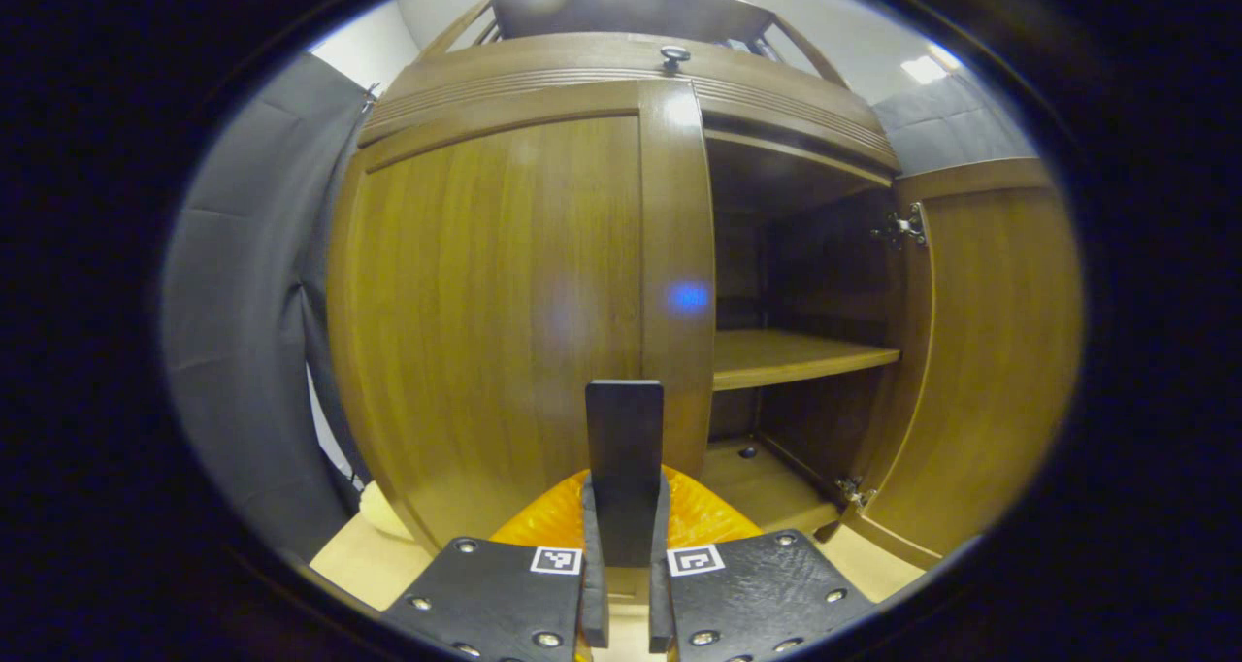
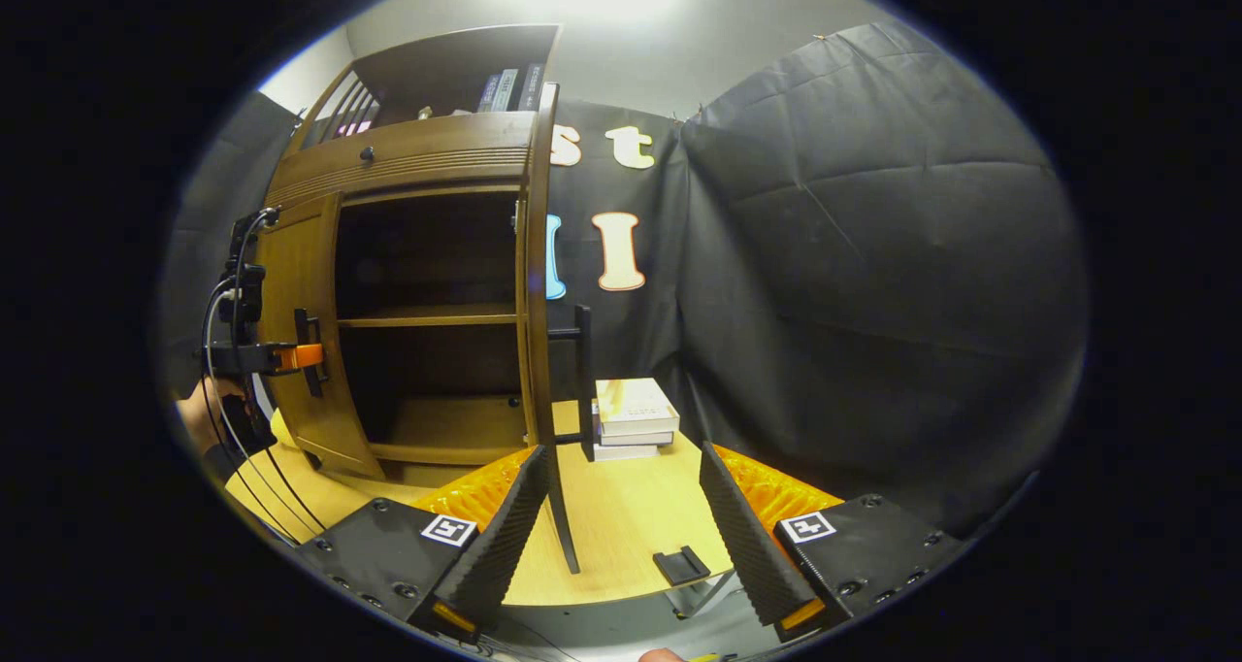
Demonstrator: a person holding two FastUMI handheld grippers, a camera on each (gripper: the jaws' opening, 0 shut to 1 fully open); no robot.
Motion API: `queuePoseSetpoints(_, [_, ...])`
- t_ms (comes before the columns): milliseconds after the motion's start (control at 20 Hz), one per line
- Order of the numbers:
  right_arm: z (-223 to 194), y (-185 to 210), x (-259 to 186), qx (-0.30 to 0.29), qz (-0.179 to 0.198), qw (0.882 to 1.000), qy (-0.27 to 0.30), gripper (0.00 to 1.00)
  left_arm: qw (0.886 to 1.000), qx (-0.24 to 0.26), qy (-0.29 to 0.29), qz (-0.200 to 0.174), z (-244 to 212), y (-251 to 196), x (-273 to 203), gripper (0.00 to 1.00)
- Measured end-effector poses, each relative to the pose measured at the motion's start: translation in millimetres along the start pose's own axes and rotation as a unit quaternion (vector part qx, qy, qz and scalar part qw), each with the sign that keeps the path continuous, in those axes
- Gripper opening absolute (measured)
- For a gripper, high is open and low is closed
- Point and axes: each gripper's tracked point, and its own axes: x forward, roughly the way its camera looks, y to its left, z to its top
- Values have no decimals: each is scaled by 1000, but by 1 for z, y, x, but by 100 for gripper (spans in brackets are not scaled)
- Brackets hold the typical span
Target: Open the right door of the double-door shoe cabinet with the right hand, and open the left door with the left hand.
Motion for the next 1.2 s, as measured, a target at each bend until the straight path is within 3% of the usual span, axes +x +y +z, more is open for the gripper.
queuePoseSetpoints(200, [2, 12, 1, -6, 31, 999, -9, 98, 1000, -2, -2, 4, -1, 6, -12, 14])
queuePoseSetpoints(300, [2, 21, 3, -10, 47, 999, -13, 98, 1000, -1, -2, 8, -3, 10, -17, 20])
queuePoseSetpoints(650, [3, 62, 7, -30, 110, 993, -25, 98, 1000, 7, 0, 30, -6, 29, -32, 14])
queuePoseSetpoints(750, [8, 78, 12, -33, 127, 991, -27, 98, 999, 8, 0, 35, -8, 35, -36, 19])
queuePoseSetpoints(1200, [10, 142, 26, -41, 198, 979, -32, 98, 997, 12, 17, 73, -18, 66, -52, 18])
